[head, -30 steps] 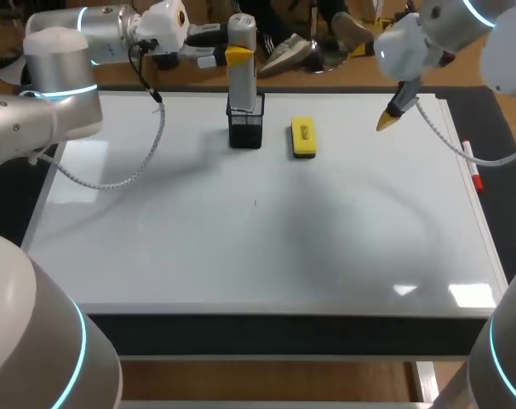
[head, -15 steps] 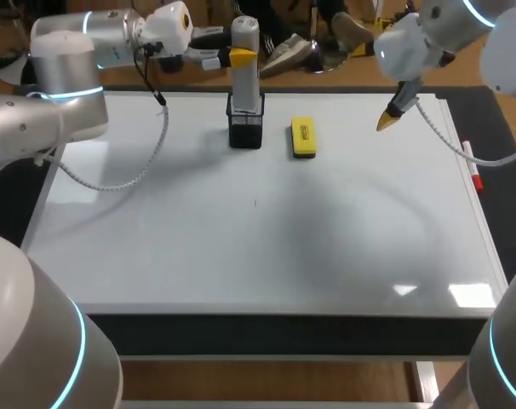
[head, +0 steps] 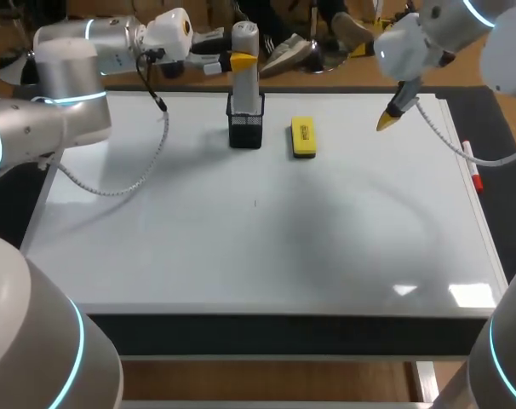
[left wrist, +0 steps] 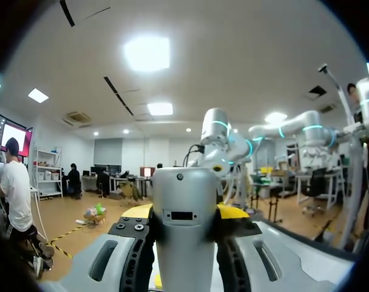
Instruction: Pick up the inspection probe, press it on each red-marked spot on the whiteboard one by one, put down the probe, pick up the eraser, and wipe off all the red marks.
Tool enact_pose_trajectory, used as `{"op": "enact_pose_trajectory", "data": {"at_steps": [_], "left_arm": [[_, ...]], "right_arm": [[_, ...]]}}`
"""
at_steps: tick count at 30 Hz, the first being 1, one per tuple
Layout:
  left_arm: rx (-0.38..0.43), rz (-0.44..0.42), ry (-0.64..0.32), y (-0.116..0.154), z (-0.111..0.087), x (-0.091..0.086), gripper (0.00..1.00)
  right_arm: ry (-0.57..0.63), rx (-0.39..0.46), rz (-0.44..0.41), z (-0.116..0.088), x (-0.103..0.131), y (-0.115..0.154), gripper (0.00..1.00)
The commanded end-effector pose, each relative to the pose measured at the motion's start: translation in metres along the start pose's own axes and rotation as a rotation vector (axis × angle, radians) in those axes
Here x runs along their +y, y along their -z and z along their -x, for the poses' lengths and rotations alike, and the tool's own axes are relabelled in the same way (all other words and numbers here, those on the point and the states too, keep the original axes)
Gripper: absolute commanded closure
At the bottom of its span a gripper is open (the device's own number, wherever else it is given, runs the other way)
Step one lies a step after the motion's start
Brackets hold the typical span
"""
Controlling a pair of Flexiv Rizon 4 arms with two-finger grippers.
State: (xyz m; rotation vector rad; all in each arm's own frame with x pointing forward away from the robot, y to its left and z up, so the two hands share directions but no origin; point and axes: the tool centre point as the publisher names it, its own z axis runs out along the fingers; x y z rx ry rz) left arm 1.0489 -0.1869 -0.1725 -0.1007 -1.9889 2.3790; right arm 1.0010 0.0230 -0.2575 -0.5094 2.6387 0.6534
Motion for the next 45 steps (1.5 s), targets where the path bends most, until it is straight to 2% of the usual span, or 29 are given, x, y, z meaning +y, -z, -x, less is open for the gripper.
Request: {"op": "enact_pose_trajectory", "data": {"at_steps": [1, 14, 22, 29, 33, 45], "left_arm": [[0.003, -0.008, -0.001, -0.001, 0.003, 0.004, 1.00], [-0.017, -0.037, 0.011, 0.003, 0.011, 0.016, 1.00], [-0.009, -0.048, -0.006, 0.002, 0.012, 0.005, 1.00], [-0.005, -0.054, -0.005, 0.002, 0.015, 0.005, 1.00], [0.002, -0.061, -0.019, 0.001, 0.012, -0.002, 1.00], [0.004, -0.074, -0.032, 0.002, 0.021, -0.004, 1.00]], "right_arm": [[0.001, 0.003, -0.003, 0.000, 0.000, 0.000, 0.00], [0.001, 0.003, -0.003, 0.000, 0.000, 0.000, 0.00], [0.001, 0.003, -0.003, 0.000, 0.000, 0.000, 0.00], [0.001, 0.003, -0.003, 0.000, 0.000, 0.000, 0.00], [0.001, 0.003, -0.003, 0.000, 0.000, 0.000, 0.00], [0.001, 0.003, -0.003, 0.000, 0.000, 0.000, 0.00]]}}
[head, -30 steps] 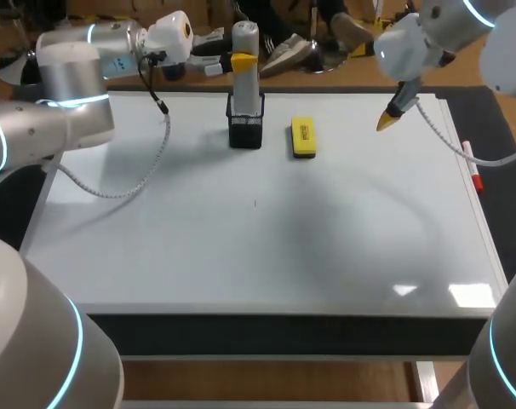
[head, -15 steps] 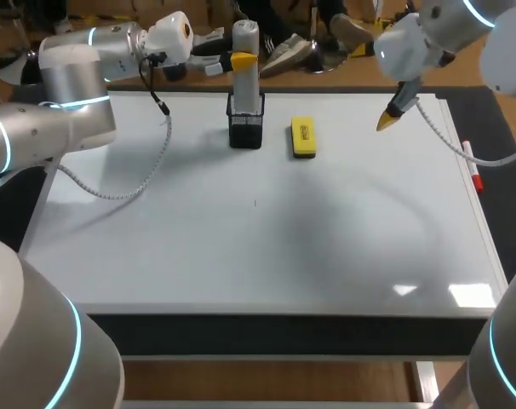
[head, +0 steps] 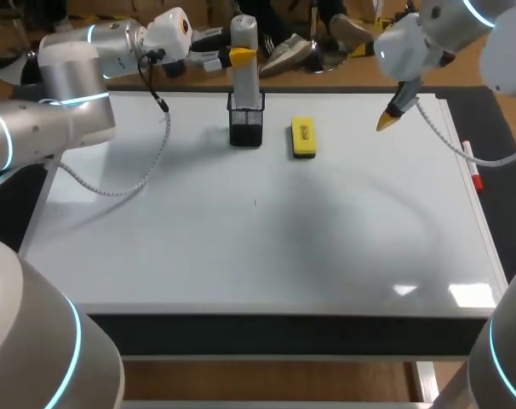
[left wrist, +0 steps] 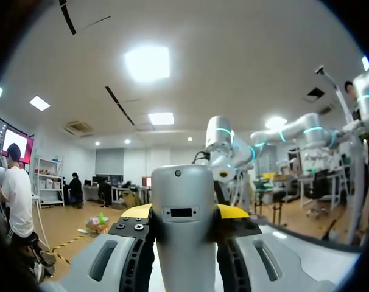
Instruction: Pick up the inspection probe, press it on each red-marked spot on the whiteboard one by one, put down the probe, pick up the eraser, and wipe off all the red marks.
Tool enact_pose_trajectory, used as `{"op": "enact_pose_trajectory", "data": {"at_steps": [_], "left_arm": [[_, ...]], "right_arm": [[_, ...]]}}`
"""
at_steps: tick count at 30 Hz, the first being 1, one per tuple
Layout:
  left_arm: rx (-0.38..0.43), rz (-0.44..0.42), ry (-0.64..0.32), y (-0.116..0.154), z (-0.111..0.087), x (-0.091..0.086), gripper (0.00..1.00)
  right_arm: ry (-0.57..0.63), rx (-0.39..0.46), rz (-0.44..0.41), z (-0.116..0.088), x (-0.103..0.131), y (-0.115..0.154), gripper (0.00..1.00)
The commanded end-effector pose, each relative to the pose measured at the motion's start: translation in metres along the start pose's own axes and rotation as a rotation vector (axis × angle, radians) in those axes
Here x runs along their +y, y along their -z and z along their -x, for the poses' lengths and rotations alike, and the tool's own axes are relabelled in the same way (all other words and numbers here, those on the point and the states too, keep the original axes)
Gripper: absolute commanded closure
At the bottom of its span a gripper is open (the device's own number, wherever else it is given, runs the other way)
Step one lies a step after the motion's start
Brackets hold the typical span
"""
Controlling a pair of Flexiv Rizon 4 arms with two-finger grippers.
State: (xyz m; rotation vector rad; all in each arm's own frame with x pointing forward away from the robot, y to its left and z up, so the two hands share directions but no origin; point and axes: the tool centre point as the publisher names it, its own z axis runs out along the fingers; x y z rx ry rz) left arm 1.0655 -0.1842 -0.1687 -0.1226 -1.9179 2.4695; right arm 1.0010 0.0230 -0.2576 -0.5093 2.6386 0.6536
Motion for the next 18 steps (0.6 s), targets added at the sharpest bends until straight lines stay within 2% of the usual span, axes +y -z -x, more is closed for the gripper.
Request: {"op": "enact_pose_trajectory", "data": {"at_steps": [1, 13, 18], "left_arm": [[0.013, -0.004, 0.000, -0.001, 0.005, 0.000, 1.00], [0.023, -0.007, 0.006, 0.000, 0.005, 0.004, 1.00], [0.025, -0.008, 0.006, 0.001, 0.008, 0.012, 1.00]], "right_arm": [[0.001, 0.003, -0.003, 0.000, 0.000, 0.000, 0.00], [0.001, 0.003, -0.003, 0.000, 0.000, 0.000, 0.00], [0.001, 0.003, -0.003, 0.000, 0.000, 0.000, 0.00]]}}
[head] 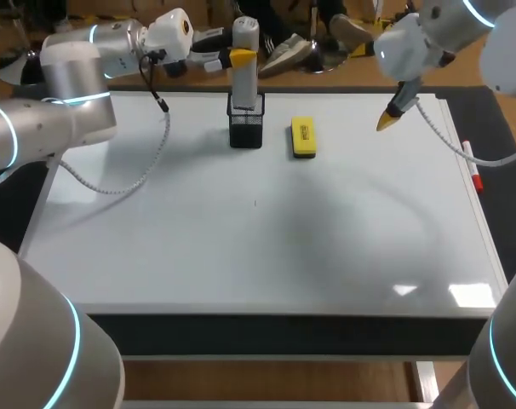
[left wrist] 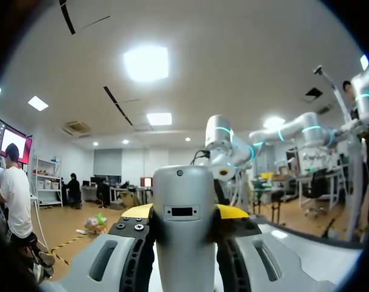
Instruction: Pick up the inspection probe, press it on each red-marked spot on the whiteboard one by one, put down the probe, pick up the eraser, and wipe off all the red marks.
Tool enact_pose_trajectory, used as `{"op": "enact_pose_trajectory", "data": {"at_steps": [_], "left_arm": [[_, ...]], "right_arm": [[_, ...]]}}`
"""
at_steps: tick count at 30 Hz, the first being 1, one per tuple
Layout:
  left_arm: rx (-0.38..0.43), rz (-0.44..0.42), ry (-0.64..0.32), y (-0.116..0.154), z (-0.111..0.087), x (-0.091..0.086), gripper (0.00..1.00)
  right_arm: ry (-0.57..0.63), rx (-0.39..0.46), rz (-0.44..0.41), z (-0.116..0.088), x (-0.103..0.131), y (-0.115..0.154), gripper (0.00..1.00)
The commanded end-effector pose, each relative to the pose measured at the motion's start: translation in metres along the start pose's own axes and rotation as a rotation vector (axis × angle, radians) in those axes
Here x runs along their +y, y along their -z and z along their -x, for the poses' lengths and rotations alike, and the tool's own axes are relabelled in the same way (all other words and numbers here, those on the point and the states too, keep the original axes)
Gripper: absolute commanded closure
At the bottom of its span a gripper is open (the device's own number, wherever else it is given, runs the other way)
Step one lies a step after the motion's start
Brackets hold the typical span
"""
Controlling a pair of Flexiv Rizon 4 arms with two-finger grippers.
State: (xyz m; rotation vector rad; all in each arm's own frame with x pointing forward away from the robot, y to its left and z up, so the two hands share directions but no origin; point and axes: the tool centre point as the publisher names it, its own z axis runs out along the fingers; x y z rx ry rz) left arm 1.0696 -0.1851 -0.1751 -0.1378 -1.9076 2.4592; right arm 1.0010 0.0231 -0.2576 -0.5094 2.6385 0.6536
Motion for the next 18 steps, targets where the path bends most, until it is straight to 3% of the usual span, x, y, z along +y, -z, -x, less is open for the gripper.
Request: {"op": "enact_pose_trajectory", "data": {"at_steps": [1, 18], "left_arm": [[0.008, -0.003, 0.001, 0.001, 0.004, 0.008, 1.00], [0.008, -0.034, 0.000, 0.007, 0.009, 0.035, 1.00]], "right_arm": [[0.001, 0.003, -0.003, 0.000, 0.000, 0.000, 0.00], [0.001, 0.003, -0.003, 0.000, 0.000, 0.000, 0.00]]}}
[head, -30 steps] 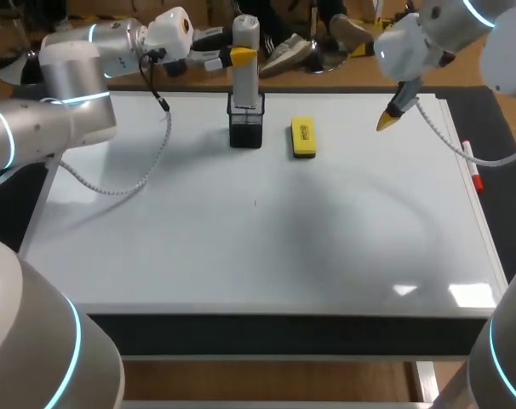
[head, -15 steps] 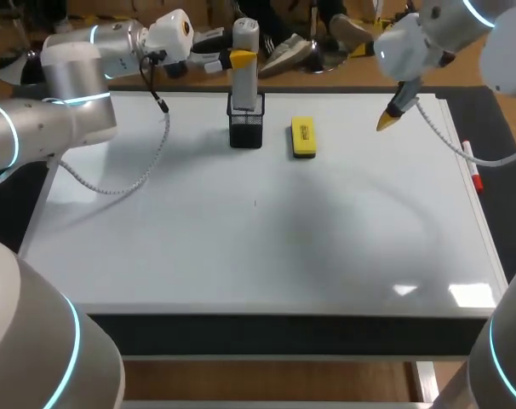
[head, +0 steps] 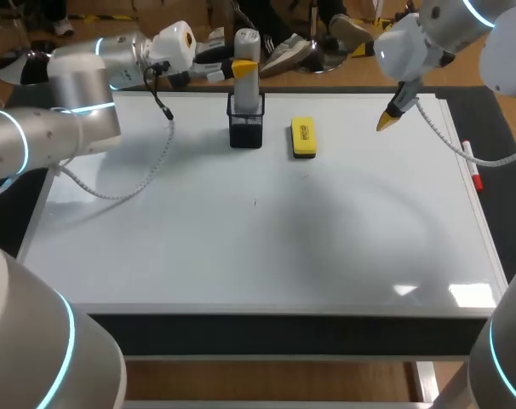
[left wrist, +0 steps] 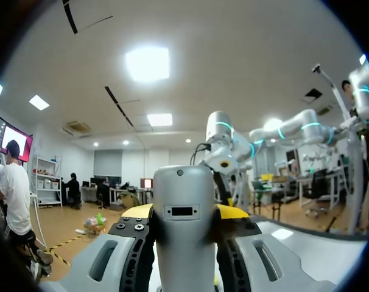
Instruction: Pick up the inspection probe, press it on each red-marked spot on the whiteboard one by one, put down the probe, pick up the eraser, and wipe off all the red marks.
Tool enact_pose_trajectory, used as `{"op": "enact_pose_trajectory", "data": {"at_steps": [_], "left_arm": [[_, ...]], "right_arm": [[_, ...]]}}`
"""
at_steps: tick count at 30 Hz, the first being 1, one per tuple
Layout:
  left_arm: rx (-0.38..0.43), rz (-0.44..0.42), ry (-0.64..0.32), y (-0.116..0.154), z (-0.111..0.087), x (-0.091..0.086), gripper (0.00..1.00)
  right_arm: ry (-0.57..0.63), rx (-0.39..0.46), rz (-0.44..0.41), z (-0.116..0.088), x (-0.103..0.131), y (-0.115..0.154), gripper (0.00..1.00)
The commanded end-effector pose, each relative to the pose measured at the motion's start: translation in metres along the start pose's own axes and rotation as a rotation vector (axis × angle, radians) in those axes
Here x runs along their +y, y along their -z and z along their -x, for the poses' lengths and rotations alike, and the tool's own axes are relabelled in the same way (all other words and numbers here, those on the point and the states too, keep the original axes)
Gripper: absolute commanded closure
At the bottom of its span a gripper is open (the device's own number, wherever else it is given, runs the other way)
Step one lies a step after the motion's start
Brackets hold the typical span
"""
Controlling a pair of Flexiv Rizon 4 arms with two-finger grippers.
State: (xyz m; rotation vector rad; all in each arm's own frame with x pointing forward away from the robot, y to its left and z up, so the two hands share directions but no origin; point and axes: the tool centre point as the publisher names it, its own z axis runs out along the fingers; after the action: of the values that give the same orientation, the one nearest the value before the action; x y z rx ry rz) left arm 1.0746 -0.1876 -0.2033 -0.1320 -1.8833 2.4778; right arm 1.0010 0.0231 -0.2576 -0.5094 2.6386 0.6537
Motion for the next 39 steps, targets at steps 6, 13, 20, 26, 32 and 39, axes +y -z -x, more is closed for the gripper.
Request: {"op": "enact_pose_trajectory", "data": {"at_steps": [6, 13, 20, 26, 32, 39], "left_arm": [[0.012, -0.012, 0.009, 0.003, 0.008, 0.018, 1.00], [0.009, 0.007, 0.019, 0.005, 0.009, 0.028, 1.00], [0.014, 0.025, 0.012, 0.005, 0.008, 0.037, 1.00], [0.021, 0.041, 0.003, 0.005, 0.008, 0.043, 1.00], [0.028, 0.051, -0.001, 0.004, 0.005, 0.047, 1.00], [0.024, 0.058, 0.004, 0.004, 0.004, 0.050, 1.00]], "right_arm": [[0.001, 0.003, -0.003, 0.000, 0.000, 0.000, 0.00], [0.001, 0.003, -0.003, 0.000, 0.000, 0.000, 0.00], [0.001, 0.003, -0.003, 0.000, 0.000, 0.000, 0.00], [0.001, 0.003, -0.003, 0.000, 0.000, 0.000, 0.00], [0.001, 0.003, -0.003, 0.000, 0.000, 0.000, 0.00], [0.001, 0.003, -0.003, 0.000, 0.000, 0.000, 0.00]]}}
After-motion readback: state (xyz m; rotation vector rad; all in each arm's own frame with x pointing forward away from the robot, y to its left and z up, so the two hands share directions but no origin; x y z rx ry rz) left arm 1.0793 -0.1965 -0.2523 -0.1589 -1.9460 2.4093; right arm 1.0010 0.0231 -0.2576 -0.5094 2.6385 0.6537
